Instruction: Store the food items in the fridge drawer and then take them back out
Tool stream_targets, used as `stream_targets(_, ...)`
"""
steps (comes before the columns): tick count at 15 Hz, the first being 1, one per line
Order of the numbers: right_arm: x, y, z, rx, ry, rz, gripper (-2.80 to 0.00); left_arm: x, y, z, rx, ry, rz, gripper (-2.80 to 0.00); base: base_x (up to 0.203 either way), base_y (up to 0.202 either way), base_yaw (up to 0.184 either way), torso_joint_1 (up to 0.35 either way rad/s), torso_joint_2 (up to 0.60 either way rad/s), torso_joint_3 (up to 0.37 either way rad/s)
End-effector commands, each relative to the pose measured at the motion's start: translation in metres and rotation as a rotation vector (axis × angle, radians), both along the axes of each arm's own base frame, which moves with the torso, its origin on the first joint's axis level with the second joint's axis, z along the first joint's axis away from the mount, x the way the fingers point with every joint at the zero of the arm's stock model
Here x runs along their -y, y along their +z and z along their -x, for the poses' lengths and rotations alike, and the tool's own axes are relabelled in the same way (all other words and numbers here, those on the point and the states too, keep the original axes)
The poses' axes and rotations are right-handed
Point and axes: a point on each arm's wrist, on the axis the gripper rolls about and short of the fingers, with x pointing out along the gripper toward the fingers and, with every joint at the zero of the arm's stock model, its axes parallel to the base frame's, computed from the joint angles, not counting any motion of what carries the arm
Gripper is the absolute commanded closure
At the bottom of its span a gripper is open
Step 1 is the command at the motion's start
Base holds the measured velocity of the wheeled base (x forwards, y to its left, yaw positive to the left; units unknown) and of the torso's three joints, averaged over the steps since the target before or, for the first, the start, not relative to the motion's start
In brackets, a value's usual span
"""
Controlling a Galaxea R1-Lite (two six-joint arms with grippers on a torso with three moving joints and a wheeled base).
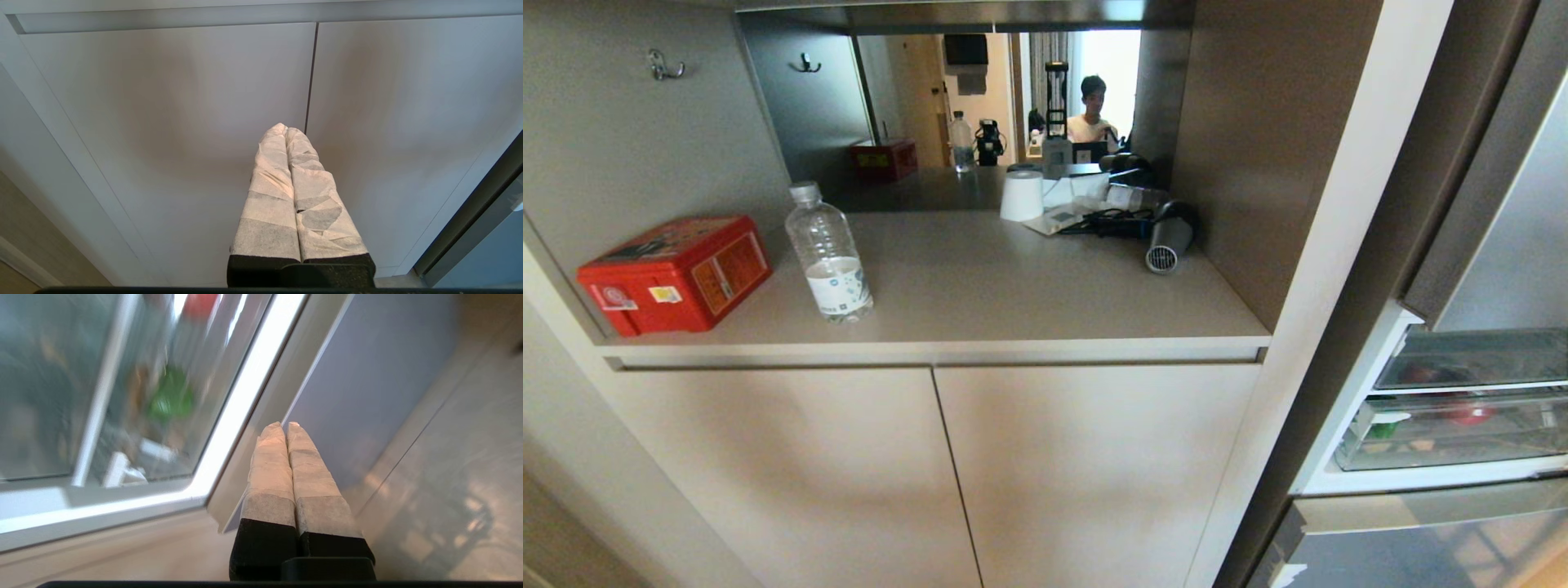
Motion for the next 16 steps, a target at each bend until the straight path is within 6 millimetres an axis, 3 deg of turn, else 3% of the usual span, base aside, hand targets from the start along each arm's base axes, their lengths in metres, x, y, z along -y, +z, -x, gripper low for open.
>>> stream_targets(1, -0.024, 0.043, 0.037, 0.046, -0.095, 0.132, 0.00, 0.000, -0.003, -0.001, -0.010, 0.000, 0.000, 0.00, 0.000, 0.000, 0.000, 0.000, 0.00, 0.000)
stream_targets(4, -0.062, 0.059, 0.069, 0.054, -0.193, 0.206, 0.00, 0.000, -0.003, -0.001, -0.010, 0.000, 0.000, 0.00, 0.000, 0.000, 0.000, 0.000, 0.00, 0.000)
stream_targets(8, -0.124, 0.069, 0.080, 0.057, -0.179, 0.346, 0.00, 0.000, -0.003, -0.001, -0.010, 0.000, 0.000, 0.00, 0.000, 0.000, 0.000, 0.000, 0.00, 0.000)
stream_targets(13, -0.201, 0.079, 0.045, 0.161, 0.258, 0.584, 0.00, 0.000, -0.003, -0.001, -0.010, 0.000, 0.000, 0.00, 0.000, 0.000, 0.000, 0.000, 0.00, 0.000)
stream_targets(16, -0.242, 0.074, 0.039, 0.214, 0.473, 0.677, 0.00, 0.000, -0.003, -0.001, -0.010, 0.000, 0.000, 0.00, 0.000, 0.000, 0.000, 0.000, 0.00, 0.000)
